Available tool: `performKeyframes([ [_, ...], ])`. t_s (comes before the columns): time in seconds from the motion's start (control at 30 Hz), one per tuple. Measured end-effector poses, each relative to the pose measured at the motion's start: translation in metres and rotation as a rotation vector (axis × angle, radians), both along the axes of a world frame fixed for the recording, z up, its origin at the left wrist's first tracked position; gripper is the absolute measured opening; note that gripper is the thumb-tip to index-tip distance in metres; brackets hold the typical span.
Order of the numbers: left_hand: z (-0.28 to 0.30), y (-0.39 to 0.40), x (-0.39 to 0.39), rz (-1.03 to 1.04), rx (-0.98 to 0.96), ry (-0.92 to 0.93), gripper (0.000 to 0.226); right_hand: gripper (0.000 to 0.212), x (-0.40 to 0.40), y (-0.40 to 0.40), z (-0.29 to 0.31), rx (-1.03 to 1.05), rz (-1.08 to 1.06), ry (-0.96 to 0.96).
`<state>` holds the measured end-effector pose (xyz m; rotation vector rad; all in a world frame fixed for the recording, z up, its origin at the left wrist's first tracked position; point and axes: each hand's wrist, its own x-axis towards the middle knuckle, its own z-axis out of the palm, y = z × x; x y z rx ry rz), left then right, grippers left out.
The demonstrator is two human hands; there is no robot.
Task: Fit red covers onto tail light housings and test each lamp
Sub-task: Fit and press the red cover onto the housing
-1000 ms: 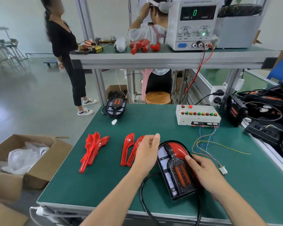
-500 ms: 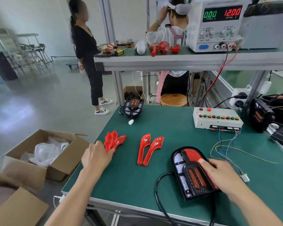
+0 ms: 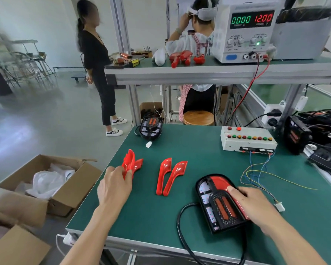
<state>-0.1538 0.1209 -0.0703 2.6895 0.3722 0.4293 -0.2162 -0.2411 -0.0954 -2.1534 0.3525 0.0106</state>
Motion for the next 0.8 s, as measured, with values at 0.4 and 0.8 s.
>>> performKeyframes([
  [0.4, -0.001, -0.127, -0.046, -0.460, -0.964, 0.062, 0.036, 0.049, -0.008, 0.002, -0.013, 0.255, -0.097, -0.121],
  [0.8, -0.002, -0.184, -0.064, -0.528, -0.212, 0.083, 0.046, 0.026, -0.012, 0.026, -0.020, 0.315, -0.200, -0.364],
])
